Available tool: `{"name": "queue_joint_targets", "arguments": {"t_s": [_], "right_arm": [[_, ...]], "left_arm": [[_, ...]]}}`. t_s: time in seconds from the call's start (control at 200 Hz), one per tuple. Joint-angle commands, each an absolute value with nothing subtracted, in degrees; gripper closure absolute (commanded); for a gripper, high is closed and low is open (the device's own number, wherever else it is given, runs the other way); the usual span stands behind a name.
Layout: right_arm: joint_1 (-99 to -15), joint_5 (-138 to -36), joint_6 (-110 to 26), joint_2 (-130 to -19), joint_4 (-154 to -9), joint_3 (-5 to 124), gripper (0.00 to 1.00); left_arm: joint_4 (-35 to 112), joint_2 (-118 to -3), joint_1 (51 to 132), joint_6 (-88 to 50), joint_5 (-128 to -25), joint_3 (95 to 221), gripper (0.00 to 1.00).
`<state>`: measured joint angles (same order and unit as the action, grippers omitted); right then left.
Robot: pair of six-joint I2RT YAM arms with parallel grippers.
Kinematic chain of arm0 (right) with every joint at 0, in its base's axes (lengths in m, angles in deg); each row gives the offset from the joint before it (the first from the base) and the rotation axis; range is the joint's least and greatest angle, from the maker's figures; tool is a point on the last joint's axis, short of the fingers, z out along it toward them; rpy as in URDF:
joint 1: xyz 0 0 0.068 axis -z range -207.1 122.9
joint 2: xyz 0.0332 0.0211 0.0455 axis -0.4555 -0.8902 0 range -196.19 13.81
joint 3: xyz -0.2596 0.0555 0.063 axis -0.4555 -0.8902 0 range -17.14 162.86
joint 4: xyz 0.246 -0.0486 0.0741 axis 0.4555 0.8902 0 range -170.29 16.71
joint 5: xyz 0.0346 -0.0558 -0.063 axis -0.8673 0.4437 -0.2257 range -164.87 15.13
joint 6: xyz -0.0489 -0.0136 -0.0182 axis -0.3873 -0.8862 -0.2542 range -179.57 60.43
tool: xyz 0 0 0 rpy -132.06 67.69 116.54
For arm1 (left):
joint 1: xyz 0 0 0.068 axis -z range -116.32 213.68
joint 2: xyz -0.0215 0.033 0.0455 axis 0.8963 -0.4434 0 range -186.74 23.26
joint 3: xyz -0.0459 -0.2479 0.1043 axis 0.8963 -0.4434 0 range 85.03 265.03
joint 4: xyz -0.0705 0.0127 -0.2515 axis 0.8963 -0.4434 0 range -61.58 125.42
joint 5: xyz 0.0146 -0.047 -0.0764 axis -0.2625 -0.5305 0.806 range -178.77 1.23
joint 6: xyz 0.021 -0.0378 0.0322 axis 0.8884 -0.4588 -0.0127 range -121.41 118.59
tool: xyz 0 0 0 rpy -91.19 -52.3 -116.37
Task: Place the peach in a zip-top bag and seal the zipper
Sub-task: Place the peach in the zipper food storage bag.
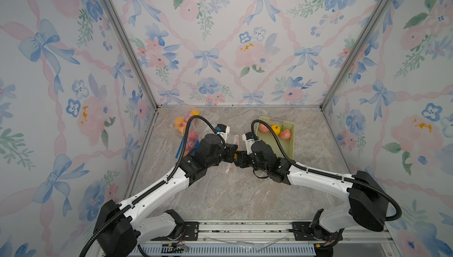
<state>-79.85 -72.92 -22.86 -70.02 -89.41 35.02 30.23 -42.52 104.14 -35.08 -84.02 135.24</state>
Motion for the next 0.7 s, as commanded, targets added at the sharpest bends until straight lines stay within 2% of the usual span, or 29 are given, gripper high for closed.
{"name": "queue_joint_targets", "arguments": {"t_s": [0.0,0.165,0.455,0.695], "right_arm": [[-81.4,-74.4,-28.7,-66.2,-94.8,33.8,0.46],[-81.9,-72.5,-36.8,-63.5,-92.0,32.1,0.44],[-76.7,-71.2,-41.9,-61.6,-87.0,32.0,0.41],[-76.7,-69.7,-43.1,-61.2,-87.2,33.7,0.38]], "left_arm": [[31.7,-43.2,104.4,-36.6,-79.8,135.0,1.00],[32.5,-44.8,104.4,-37.6,-72.9,136.0,1.00],[36.2,-43.3,104.3,-41.5,-59.9,135.7,1.00],[33.7,-42.5,103.7,-41.3,-57.7,135.4,1.00]]}}
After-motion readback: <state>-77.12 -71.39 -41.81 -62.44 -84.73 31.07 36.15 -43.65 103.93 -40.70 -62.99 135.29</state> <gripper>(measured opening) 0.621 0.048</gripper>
